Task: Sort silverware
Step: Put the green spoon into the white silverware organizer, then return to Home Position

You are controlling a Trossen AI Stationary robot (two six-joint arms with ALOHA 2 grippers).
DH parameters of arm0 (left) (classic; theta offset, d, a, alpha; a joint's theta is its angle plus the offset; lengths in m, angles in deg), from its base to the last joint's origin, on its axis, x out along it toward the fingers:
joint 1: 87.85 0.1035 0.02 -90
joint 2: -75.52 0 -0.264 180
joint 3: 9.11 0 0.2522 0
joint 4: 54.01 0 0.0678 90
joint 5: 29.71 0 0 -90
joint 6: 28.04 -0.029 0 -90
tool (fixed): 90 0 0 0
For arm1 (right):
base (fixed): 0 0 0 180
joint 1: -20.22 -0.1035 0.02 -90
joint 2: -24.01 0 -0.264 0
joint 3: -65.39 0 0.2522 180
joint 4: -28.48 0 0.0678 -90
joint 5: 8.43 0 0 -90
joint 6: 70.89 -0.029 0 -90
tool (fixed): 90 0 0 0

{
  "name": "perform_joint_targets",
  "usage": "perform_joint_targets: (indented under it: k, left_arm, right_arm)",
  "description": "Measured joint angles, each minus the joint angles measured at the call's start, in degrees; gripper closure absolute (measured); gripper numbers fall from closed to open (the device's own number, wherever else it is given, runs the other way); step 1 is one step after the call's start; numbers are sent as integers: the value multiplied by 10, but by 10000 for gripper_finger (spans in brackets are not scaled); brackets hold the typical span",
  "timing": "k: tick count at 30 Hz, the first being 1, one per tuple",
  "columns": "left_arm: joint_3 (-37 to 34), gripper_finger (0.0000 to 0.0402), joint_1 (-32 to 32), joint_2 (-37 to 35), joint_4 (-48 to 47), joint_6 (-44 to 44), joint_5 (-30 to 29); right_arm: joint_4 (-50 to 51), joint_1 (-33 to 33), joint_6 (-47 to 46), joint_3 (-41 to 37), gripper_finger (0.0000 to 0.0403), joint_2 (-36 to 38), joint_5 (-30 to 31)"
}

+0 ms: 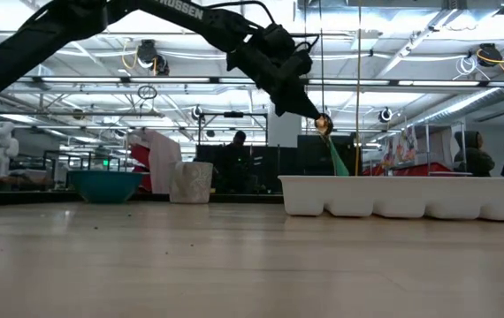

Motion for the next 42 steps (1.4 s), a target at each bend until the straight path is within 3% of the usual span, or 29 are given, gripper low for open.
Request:
perform_joint_targets:
  k: [23,33,37,40,42]
  left_arm:
    - [-1,399,-3,71,0,-22,20]
    - [0,324,-10,70,14,-82,16]
    - [0,293,-16,69,14,-110,-18]
    - [0,282,-24,52,39,-80,-28]
    - [5,280,-29,26,44,-61,2]
  right_arm:
    - [-4,0,14,0,218,-3,0]
    - [-5,0,12,0,206,-3,0]
    - [-4,0,12,0,197,-3,-3]
    - [-4,-3,49,0,196,1,-54]
    - [-7,-9,69,0,198,14,-112]
